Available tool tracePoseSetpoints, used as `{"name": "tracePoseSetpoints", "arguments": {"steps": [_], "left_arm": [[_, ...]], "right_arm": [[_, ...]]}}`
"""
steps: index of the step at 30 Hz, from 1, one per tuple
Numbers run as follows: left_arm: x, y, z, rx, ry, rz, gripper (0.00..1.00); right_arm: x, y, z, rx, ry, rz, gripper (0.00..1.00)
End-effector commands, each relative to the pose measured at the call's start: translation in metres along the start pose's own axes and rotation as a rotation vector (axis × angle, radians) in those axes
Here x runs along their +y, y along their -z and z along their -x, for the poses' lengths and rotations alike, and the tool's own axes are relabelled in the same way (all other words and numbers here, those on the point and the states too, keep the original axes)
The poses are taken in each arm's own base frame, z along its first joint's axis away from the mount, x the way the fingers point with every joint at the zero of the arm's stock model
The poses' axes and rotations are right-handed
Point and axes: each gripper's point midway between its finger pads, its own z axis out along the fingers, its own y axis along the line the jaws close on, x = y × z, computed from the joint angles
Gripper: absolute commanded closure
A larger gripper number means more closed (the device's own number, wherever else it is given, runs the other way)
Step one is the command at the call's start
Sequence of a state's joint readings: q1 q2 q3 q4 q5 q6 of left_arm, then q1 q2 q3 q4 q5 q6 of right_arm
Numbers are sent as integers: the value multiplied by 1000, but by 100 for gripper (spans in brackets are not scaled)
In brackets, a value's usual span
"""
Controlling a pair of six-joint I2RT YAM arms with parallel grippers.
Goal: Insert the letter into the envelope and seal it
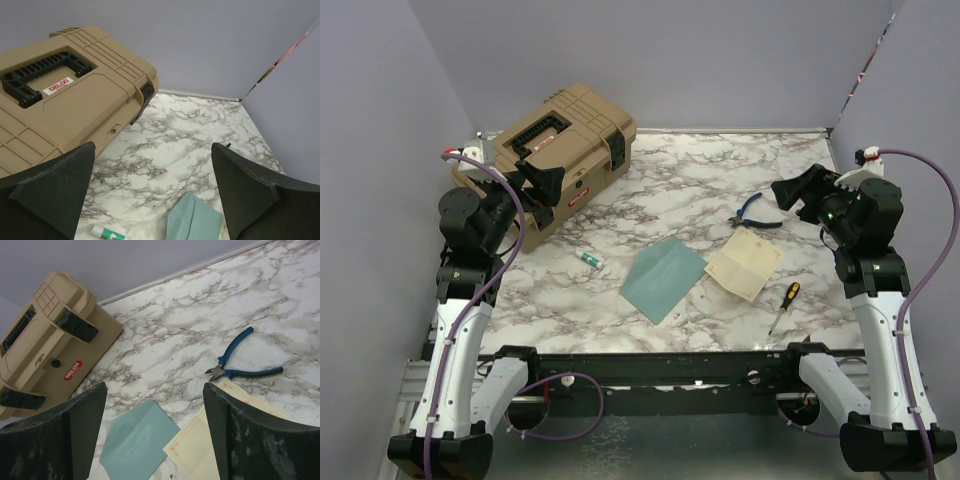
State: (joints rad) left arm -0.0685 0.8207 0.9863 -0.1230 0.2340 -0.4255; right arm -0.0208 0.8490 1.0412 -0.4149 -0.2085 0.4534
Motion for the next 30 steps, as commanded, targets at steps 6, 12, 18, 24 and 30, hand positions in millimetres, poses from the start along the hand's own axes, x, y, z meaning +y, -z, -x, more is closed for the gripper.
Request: {"name": "tracePoseSetpoints", "arguments": {"steps": [6,12,18,24,30], "left_arm": [[-22,9,-6,43,4,-99,1],[-45,13,-2,61,-54,-214,1],[-80,9,-44,245,28,-416,1],[-117,4,-95,353,76,-485,1],[-144,-10,-157,448,152,-482,1]], "right_arm": [[0,0,-8,27,-21,5,18],[-10,0,-14,30,-39,-35,19],[-10,-5,-39,100,-59,3,19],[-16,-17,-93,257,-174,39,22],[-51,-23,-139,352,-259,-114,25]]}}
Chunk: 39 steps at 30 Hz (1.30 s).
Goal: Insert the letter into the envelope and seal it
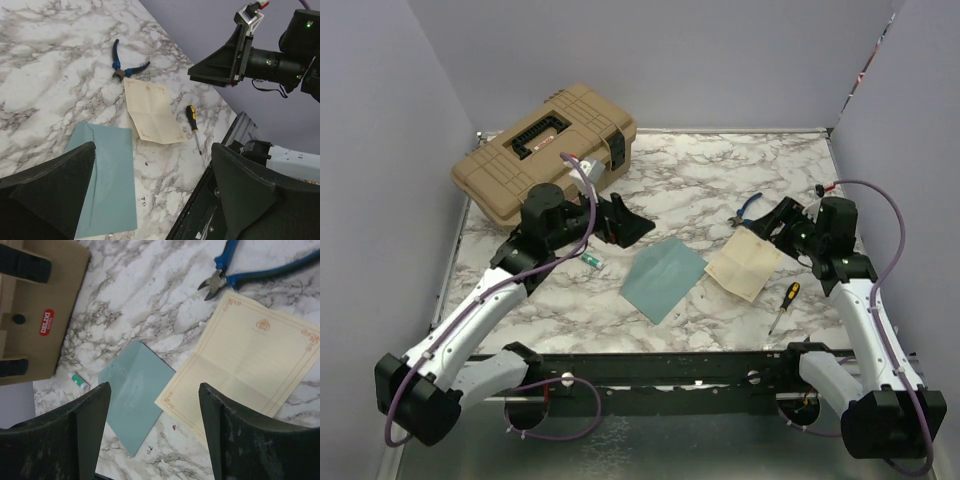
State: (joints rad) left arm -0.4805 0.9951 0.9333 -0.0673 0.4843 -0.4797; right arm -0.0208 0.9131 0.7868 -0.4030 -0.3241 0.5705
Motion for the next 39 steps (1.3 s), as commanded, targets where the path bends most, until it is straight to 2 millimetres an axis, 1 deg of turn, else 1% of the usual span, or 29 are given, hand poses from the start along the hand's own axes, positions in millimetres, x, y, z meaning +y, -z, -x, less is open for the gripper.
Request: {"name": "tracePoseSetpoints", "arguments": {"steps": [1,4,7,10,12,14,15,16,17,18,20,23,26,28,32,34,36,39], "left_arm": [[5,-38,-27,0,89,44,1],[2,-67,-59,77,162,63,1],[-2,-100,-94,179,237,73,1],[-6,-128,-118,263,294,69,1],[-6,-147,-133,310,311,67,1],[-7,-163,-144,343,315,60,1],[-8,-170,-149,360,318,53,1],[-8,-177,-154,374,322,49,2],[-7,-184,-160,392,326,44,5],[-4,-192,-171,417,333,48,8],[1,-202,-189,447,341,66,14],[15,-214,-221,509,352,112,23],[17,-223,-246,571,383,117,29],[16,-227,-252,587,399,120,31],[21,-228,-255,582,417,161,35],[21,-227,-261,598,434,161,38],[18,-226,-268,625,465,150,44],[14,-226,-270,647,492,132,60]], "right_arm": [[-26,-8,-19,32,-80,-100,25],[-45,-14,-29,40,-85,-157,26],[-50,-21,-42,79,-112,-155,29],[-55,-26,-54,117,-135,-160,33],[-63,-27,-62,135,-144,-188,39],[-71,-28,-69,156,-156,-217,48],[-73,-29,-74,169,-163,-224,54],[-74,-30,-78,181,-173,-224,57],[-74,-30,-82,196,-182,-216,61],[-72,-32,-86,208,-189,-197,68],[-70,-33,-93,238,-209,-173,71],[-73,-34,-100,253,-219,-179,71],[-75,-32,-103,250,-219,-188,71],[-76,-30,-105,250,-223,-187,70],[-78,-28,-113,261,-230,-187,70],[-79,-27,-117,272,-235,-182,70],[-78,-28,-121,287,-236,-170,70],[-75,-28,-121,299,-236,-156,70]]}}
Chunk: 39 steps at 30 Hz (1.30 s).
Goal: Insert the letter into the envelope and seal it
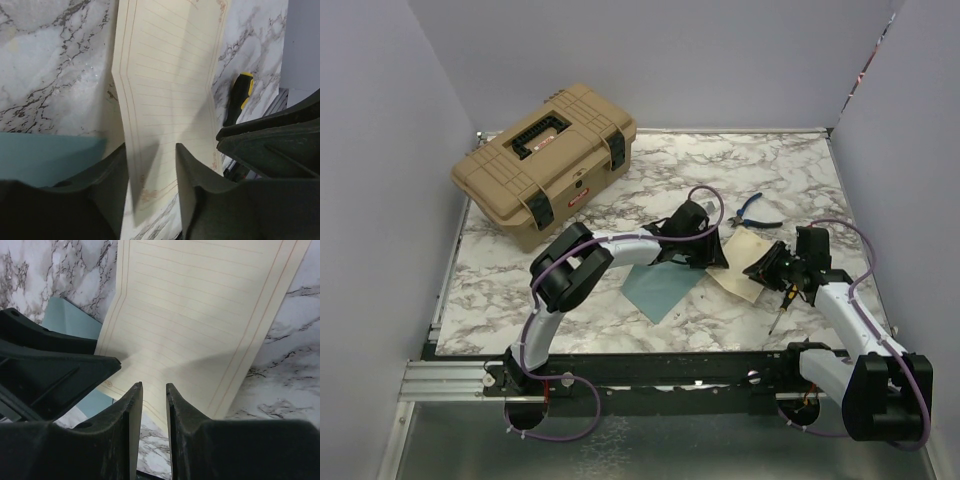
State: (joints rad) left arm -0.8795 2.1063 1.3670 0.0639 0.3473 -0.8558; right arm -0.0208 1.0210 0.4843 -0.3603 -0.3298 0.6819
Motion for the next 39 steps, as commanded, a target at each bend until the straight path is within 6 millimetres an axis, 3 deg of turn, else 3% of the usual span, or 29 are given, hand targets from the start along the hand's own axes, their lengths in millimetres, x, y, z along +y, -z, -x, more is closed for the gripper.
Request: {"name": "tracePoseSetpoints", "arguments": {"steps": [1,5,10,15,19,23,26,32,39], "left_arm": [[-7,-6,-13,69,40,-30,67],[-23,3,-4,58,0,-72,100],[-48,38,24,4,-114,-145,100],[-57,91,43,-39,-238,-176,100],[-65,136,66,-76,-231,-233,100],[-96,185,82,-161,-318,-306,100],[-116,214,89,-194,-351,-363,100],[-146,250,89,-194,-360,-462,100],[-174,283,87,-222,-371,-531,100]], "right_arm": [[9,1,0,14,4,47,70],[19,8,7,-7,12,70,70],[48,25,16,-32,59,183,61],[83,49,33,-98,110,302,46],[111,65,46,-135,142,399,42],[137,79,56,-147,103,487,35],[152,94,69,-219,85,553,22],[188,131,83,-368,130,782,6],[203,141,78,-308,60,923,6]]}}
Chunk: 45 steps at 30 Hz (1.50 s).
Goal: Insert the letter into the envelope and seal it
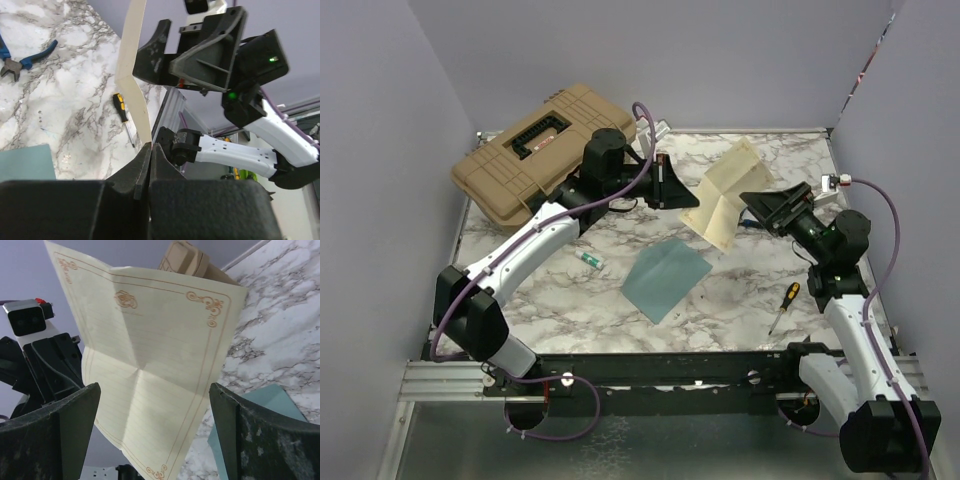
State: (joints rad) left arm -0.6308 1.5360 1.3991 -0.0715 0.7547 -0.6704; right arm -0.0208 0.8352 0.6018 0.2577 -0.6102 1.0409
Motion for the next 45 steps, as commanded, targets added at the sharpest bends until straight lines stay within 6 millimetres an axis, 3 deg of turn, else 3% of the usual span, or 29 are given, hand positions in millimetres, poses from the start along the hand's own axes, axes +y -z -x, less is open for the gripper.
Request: {"name": "tracePoseSetpoints", "arguments": {"steps": [1,12,16,18,24,25,26,29,30,31,34,39,45], "left_arm": [[-49,21,17,-26,-29,-100,100],[-85,31,32,-55,24,-208,100],[-87,34,35,-60,59,-222,100],[-85,37,37,-65,71,-219,100],[-79,43,38,-78,84,-209,100],[-78,43,37,-75,86,-208,98],[-76,43,36,-74,88,-206,89],[-70,42,35,-73,81,-196,42],[-65,42,35,-76,75,-188,31],[-59,41,34,-81,72,-175,25],[-39,36,34,-96,54,-132,21],[-6,21,27,-86,48,-78,21],[-10,18,32,-114,-11,-122,27]], "right_arm": [[24,2,0,-2,-47,143,6],[57,4,8,-21,3,331,8],[77,9,10,-17,5,445,18],[86,14,11,-28,16,498,31],[95,25,10,-57,46,541,84],[95,25,10,-59,57,536,92],[96,25,10,-60,73,527,99],[95,22,11,-57,151,482,100],[95,21,11,-51,189,465,100],[97,20,12,-45,233,452,100],[95,19,10,-16,352,408,100],[99,20,1,63,397,429,100],[92,16,-3,114,356,409,100]]}}
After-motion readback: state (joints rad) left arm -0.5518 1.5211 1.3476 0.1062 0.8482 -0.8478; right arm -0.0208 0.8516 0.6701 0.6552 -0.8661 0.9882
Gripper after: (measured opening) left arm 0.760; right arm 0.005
